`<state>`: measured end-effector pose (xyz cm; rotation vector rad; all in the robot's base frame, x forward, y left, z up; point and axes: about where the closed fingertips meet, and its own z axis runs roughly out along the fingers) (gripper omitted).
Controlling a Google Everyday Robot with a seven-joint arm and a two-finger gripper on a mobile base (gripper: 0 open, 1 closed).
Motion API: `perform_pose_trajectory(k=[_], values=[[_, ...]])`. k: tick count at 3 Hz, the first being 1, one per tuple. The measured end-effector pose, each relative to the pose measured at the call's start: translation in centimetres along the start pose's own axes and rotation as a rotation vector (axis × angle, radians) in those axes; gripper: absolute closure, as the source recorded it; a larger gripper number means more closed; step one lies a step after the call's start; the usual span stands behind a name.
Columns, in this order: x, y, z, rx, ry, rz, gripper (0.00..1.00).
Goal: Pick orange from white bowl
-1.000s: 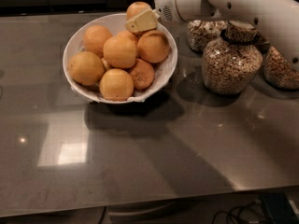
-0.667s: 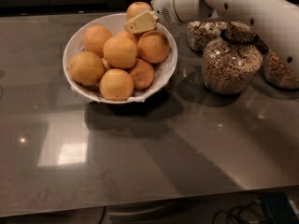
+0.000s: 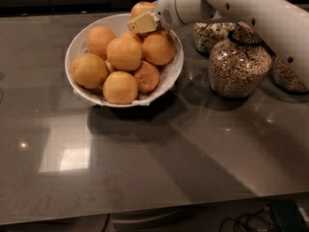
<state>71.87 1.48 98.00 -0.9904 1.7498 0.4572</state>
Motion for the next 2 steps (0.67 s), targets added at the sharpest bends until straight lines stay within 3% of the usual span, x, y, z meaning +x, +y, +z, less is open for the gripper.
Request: perform_pose_trajectory(k=[2], values=[[0.0,0.0,0.0,0.0,0.0,0.0,0.92]])
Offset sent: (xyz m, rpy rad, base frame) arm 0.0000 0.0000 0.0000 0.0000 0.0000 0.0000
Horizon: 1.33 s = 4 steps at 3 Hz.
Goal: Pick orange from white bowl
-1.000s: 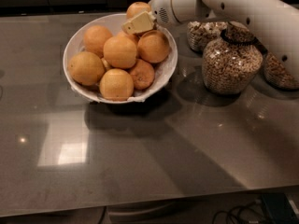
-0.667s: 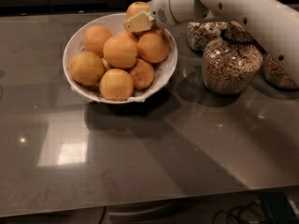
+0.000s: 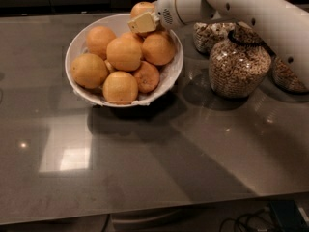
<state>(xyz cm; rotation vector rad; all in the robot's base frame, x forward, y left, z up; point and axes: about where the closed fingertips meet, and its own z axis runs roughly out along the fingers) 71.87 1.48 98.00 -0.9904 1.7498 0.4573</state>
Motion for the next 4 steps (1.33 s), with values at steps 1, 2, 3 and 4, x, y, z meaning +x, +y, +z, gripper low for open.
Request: perform_pose_trajectory(k=[1,2,3,4], values=[[0.0,0.0,0.0,0.0,0.0,0.0,1.0],[0.0,0.0,0.0,0.0,0.0,0.0,1.0],[-0.7,0.2,-0.5,-0.011,-0.015,-0.018,1.0],[-1.8,0.5,-1.8,-0.021,-0.046,-0.06,1.0]])
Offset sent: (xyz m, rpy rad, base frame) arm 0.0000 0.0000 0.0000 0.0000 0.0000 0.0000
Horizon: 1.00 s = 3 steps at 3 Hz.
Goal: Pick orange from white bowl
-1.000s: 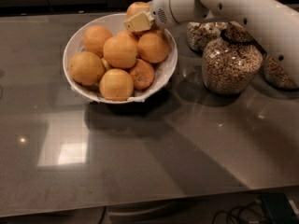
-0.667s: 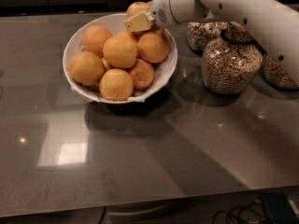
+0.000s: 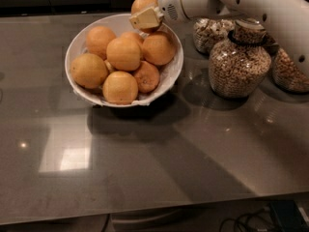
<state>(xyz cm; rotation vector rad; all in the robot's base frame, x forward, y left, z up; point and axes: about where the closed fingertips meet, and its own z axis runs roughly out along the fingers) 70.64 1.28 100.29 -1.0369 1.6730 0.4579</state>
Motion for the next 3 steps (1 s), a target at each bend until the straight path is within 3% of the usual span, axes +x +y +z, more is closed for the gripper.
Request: perform_pose_trajectory(k=[1,2,3], values=[[-2.2,0.5,-2.4,-0.045,-0.054,-0.105,1.0],[-3.4,1.7,-3.9,-0.146,-0.082,-0.198,1.0],[-3.9,4.0,-4.8,-0.286,-0.108,-0.244,1.0]])
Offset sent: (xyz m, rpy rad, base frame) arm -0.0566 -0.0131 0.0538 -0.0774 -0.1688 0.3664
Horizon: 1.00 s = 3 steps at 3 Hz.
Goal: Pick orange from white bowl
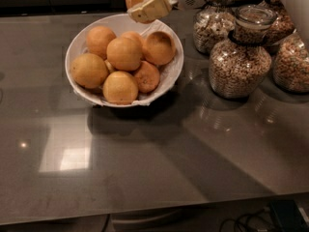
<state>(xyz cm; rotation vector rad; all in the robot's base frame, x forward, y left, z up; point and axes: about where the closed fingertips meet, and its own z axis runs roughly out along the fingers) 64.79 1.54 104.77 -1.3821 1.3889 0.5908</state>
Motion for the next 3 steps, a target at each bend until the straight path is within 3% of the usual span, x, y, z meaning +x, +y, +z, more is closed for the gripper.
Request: perform_pose_trajectory(k=[1,2,3], values=[[-1.2,3.3,-0.2,-0.138,-0.032,-0.03,1.0],[-1.8,6.4,-0.7,-0.238,-0.024,-0.061,1.0],[-1.7,6.6,-0.6,-0.248,-0.021,-0.061,1.0]])
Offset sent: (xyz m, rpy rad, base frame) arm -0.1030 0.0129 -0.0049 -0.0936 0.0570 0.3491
